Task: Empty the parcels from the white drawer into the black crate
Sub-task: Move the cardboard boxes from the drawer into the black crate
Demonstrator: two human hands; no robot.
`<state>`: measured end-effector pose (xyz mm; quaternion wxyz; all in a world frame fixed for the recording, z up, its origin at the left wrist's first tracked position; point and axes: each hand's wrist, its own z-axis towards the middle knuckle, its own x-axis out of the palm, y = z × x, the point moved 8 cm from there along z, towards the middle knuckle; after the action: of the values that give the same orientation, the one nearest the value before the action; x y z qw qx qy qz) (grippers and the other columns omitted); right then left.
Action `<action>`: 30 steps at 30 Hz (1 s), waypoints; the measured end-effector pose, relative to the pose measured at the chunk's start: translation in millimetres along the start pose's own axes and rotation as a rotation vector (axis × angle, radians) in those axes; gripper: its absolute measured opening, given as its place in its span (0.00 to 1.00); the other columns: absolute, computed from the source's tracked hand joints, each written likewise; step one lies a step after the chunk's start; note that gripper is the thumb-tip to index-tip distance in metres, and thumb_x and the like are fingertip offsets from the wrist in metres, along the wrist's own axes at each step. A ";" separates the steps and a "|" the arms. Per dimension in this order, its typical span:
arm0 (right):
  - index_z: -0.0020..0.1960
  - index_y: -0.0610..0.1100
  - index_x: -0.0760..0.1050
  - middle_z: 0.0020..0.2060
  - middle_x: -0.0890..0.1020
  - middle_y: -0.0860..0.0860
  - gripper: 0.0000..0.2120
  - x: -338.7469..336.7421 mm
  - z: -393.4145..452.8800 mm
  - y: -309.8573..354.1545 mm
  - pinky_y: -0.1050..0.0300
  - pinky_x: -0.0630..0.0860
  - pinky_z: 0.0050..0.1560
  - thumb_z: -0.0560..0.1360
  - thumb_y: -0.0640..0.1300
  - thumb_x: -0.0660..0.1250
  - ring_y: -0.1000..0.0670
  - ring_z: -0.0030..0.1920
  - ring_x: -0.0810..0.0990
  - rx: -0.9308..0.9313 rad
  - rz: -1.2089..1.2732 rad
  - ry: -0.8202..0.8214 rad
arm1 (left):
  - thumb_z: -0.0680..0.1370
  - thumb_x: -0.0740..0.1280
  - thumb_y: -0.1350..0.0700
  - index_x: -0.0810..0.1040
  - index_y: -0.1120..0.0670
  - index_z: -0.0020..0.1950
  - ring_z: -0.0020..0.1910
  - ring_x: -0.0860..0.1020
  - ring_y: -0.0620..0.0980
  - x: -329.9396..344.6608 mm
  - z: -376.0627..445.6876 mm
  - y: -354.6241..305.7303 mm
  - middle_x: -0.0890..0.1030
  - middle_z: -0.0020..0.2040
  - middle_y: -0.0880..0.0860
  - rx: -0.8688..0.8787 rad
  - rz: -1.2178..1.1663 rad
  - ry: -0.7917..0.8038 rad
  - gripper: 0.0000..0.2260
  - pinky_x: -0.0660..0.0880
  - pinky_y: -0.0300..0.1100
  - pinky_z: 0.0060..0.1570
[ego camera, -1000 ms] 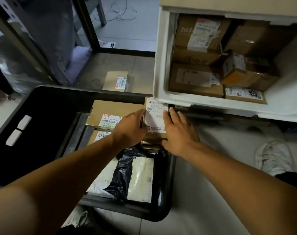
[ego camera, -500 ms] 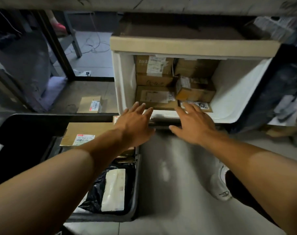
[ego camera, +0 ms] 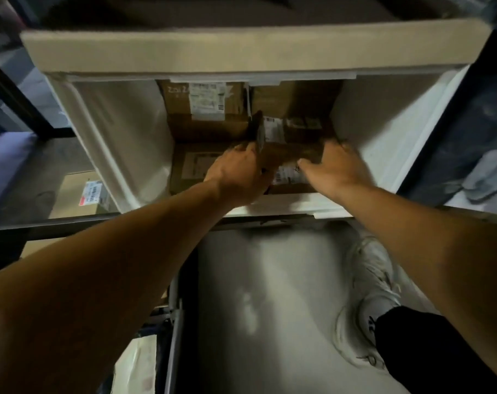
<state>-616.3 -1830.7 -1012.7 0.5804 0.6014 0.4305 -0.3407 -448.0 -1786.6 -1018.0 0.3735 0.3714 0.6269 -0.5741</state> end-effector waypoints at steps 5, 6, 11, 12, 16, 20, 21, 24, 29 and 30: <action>0.61 0.45 0.78 0.63 0.76 0.42 0.15 19.3 24.6 17.7 0.50 0.75 0.55 0.77 0.48 0.66 0.38 0.60 0.77 -0.043 0.177 -0.045 | 0.84 0.60 0.49 0.71 0.51 0.71 0.63 0.77 0.51 5.8 33.1 -1.7 0.78 0.66 0.52 -0.047 -0.186 -0.035 0.16 0.70 0.37 0.52; 0.61 0.45 0.78 0.63 0.77 0.43 0.14 25.0 27.0 21.5 0.51 0.75 0.55 0.77 0.47 0.66 0.39 0.61 0.77 -0.047 0.199 -0.027 | 0.84 0.60 0.49 0.71 0.52 0.71 0.64 0.77 0.51 5.5 35.6 -0.6 0.78 0.66 0.52 -0.073 -0.213 -0.052 0.16 0.68 0.36 0.52; 0.63 0.47 0.77 0.57 0.80 0.45 0.16 46.5 26.5 36.0 0.57 0.71 0.50 0.77 0.41 0.63 0.43 0.55 0.78 -0.008 0.417 0.068 | 0.83 0.61 0.53 0.74 0.53 0.69 0.63 0.76 0.53 16.6 43.4 7.5 0.78 0.64 0.54 -0.134 -0.425 -0.050 0.14 0.69 0.38 0.55; 0.63 0.48 0.76 0.55 0.80 0.47 0.16 50.0 24.5 34.7 0.56 0.72 0.50 0.76 0.42 0.63 0.44 0.53 0.78 0.035 0.539 0.075 | 0.83 0.62 0.53 0.75 0.52 0.68 0.62 0.77 0.53 16.8 41.6 11.2 0.79 0.63 0.54 -0.180 -0.536 -0.068 0.14 0.71 0.39 0.55; 0.60 0.47 0.76 0.53 0.82 0.45 0.14 60.2 11.0 27.2 0.48 0.79 0.53 0.75 0.43 0.66 0.43 0.53 0.82 0.234 0.991 0.133 | 0.82 0.64 0.53 0.78 0.48 0.53 0.49 0.81 0.49 17.8 21.3 19.7 0.82 0.50 0.52 -0.379 -1.018 -0.113 0.03 0.74 0.40 0.40; 0.61 0.47 0.77 0.56 0.83 0.44 0.14 55.1 -8.2 34.9 0.43 0.80 0.58 0.76 0.46 0.66 0.42 0.57 0.82 0.268 1.164 0.211 | 0.78 0.71 0.54 0.75 0.50 0.60 0.49 0.82 0.54 -0.3 -4.8 19.8 0.82 0.53 0.56 -0.375 -1.155 -0.122 0.11 0.80 0.47 0.43; 0.62 0.48 0.77 0.57 0.83 0.44 0.14 51.4 -14.5 38.5 0.42 0.80 0.59 0.77 0.46 0.66 0.42 0.57 0.82 0.253 1.163 0.230 | 0.78 0.71 0.56 0.76 0.52 0.60 0.47 0.82 0.53 -9.2 -12.5 19.3 0.82 0.50 0.55 -0.355 -1.121 -0.131 0.12 0.80 0.46 0.42; 0.64 0.48 0.76 0.58 0.82 0.45 0.13 35.7 -36.5 47.8 0.45 0.81 0.55 0.81 0.48 0.64 0.44 0.57 0.82 0.232 1.156 0.282 | 0.74 0.74 0.61 0.77 0.54 0.53 0.44 0.80 0.51 -38.7 -41.0 16.2 0.81 0.47 0.54 -0.297 -1.096 -0.140 0.11 0.80 0.46 0.41; 0.67 0.47 0.72 0.52 0.86 0.45 0.22 -2.1 -78.7 58.5 0.48 0.83 0.45 0.78 0.57 0.68 0.45 0.50 0.86 0.263 1.255 0.335 | 0.68 0.76 0.65 0.75 0.56 0.45 0.46 0.81 0.59 -84.9 -105.4 7.6 0.82 0.45 0.58 -0.113 -1.038 -0.007 0.12 0.79 0.51 0.44; 0.66 0.46 0.73 0.50 0.87 0.44 0.21 -9.2 -88.7 63.8 0.49 0.84 0.43 0.78 0.56 0.69 0.45 0.49 0.87 0.249 1.261 0.381 | 0.70 0.75 0.68 0.74 0.57 0.44 0.46 0.81 0.60 -93.5 -120.2 4.7 0.81 0.45 0.59 -0.067 -1.029 0.024 0.12 0.78 0.49 0.43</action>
<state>-569.6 -1741.1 -970.2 0.5084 0.8500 0.0491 0.1285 -407.2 -1670.0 -929.0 0.0471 0.0093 0.7510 -0.6586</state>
